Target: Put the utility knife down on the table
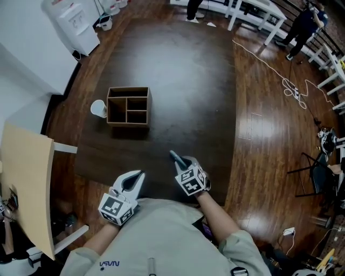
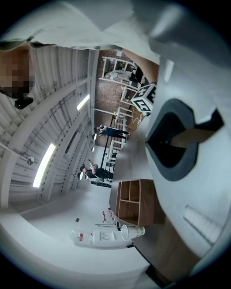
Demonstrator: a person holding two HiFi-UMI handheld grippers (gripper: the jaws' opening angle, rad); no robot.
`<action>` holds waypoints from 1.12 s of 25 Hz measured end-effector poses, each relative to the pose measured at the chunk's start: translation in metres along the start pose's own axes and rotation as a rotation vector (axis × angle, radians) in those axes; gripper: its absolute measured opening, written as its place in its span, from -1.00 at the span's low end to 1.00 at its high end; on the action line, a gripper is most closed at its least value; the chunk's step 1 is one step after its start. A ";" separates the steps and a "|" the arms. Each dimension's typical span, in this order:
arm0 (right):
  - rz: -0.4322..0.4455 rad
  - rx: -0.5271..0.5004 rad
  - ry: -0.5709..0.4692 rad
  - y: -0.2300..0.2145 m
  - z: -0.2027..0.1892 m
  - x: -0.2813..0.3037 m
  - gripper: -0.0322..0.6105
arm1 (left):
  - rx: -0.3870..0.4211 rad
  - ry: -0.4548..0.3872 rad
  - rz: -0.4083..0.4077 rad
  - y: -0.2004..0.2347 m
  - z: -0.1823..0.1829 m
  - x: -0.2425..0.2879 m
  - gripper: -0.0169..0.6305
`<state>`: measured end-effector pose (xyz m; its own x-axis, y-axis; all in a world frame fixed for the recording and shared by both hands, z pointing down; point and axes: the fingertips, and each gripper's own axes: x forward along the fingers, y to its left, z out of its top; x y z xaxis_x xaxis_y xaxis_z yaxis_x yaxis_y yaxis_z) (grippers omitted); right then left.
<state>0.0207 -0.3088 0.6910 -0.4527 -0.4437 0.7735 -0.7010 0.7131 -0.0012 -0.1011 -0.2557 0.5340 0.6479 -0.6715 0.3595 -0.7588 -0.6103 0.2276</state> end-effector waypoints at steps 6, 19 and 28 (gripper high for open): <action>-0.018 0.004 -0.001 -0.011 -0.003 -0.005 -0.54 | -0.002 0.003 0.001 -0.005 -0.001 0.000 -0.94; -0.138 0.104 -0.206 -0.034 -0.018 -0.076 -0.50 | -0.022 0.028 0.028 -0.060 -0.029 -0.016 -0.94; -0.087 0.137 -0.373 0.031 -0.021 -0.123 -0.76 | -0.041 -0.002 0.081 -0.088 -0.050 -0.041 -0.94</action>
<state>0.0658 -0.2205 0.6095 -0.5396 -0.6834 0.4917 -0.8011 0.5965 -0.0501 -0.0647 -0.1532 0.5447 0.5842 -0.7188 0.3769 -0.8109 -0.5359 0.2349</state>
